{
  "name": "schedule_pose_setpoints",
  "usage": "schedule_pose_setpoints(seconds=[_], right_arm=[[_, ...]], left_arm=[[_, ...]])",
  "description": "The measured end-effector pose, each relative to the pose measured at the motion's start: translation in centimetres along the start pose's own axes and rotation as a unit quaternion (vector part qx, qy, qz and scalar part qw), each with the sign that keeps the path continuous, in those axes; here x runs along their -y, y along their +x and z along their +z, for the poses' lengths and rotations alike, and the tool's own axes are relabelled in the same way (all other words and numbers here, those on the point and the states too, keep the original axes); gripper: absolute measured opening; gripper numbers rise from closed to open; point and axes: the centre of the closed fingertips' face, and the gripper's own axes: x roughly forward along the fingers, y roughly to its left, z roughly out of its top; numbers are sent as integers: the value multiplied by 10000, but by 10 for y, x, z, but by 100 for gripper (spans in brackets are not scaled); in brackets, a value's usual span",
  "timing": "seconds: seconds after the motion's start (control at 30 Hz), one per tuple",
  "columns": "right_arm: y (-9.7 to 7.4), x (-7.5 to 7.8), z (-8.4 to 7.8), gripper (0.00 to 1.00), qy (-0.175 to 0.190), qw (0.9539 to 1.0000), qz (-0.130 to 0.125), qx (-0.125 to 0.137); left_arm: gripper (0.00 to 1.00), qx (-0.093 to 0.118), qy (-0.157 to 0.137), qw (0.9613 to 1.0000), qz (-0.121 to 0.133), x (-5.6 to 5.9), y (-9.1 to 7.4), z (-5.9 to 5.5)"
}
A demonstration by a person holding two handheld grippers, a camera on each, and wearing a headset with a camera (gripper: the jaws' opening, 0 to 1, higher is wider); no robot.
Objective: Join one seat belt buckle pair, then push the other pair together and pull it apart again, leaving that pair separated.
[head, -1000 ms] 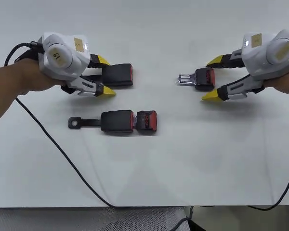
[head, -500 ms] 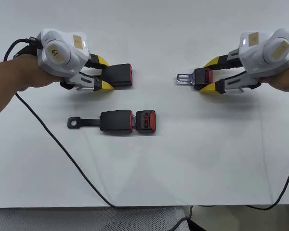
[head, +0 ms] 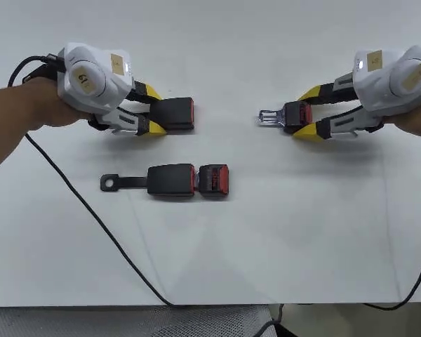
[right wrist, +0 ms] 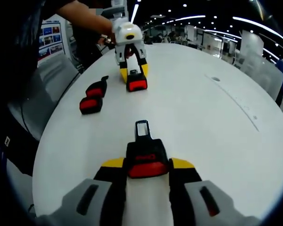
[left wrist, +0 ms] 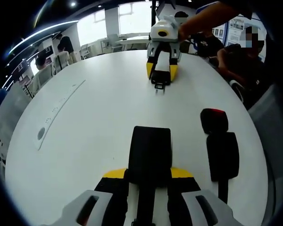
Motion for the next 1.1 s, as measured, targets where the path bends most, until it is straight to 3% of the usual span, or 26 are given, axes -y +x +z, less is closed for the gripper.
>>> schedule_pose_setpoints(seconds=[0.37,1.1], right_arm=[[7,1,9,34,-66,10000,-1,36],[42,-7,45,35,-210,9996,57,204]], left_arm=[[33,-30,25,10000,-15,-1,-1,-1],[33,-88,8,10000,-17,-2,1,-1]])
